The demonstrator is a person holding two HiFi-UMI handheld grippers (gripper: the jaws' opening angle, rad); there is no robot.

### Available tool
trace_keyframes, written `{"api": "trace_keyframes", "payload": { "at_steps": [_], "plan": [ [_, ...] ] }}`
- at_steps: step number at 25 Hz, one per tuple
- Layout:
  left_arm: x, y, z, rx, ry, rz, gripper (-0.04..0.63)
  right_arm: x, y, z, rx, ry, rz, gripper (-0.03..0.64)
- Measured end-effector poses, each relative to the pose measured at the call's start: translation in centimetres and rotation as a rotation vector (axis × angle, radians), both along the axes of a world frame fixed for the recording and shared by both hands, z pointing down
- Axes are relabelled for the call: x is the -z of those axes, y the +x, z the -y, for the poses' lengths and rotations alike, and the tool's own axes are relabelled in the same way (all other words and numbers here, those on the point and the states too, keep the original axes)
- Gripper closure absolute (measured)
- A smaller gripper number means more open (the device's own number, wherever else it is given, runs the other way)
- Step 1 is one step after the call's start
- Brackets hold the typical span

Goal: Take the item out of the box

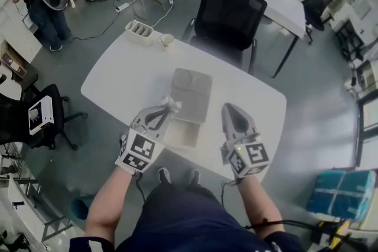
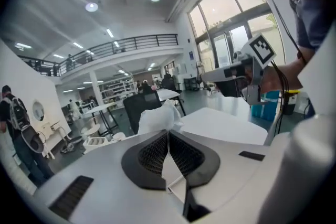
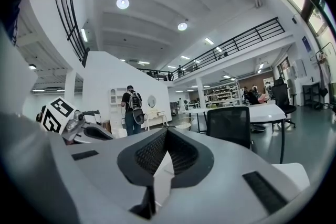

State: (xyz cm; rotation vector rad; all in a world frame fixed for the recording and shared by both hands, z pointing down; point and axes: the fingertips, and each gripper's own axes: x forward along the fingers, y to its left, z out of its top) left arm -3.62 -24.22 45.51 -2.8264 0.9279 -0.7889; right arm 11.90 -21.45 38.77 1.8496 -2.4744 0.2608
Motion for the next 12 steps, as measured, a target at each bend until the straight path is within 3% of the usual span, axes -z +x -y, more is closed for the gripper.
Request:
{"api": "trace_keyframes", "payload": {
  "at_steps": [4, 12],
  "plan": [
    [4.5, -1.4, 0.6, 0.078, 0.047, -0.13, 0.558, 2.0, -0.8, 0.3, 0.018, 0.039, -0.01, 0.609],
    [11.2, -5.0, 1.0, 0.237, 0.163, -0.313, 0.558, 5.5, -1.5, 0.0, 0.032, 0.117, -0.03, 0.609]
  ]
}}
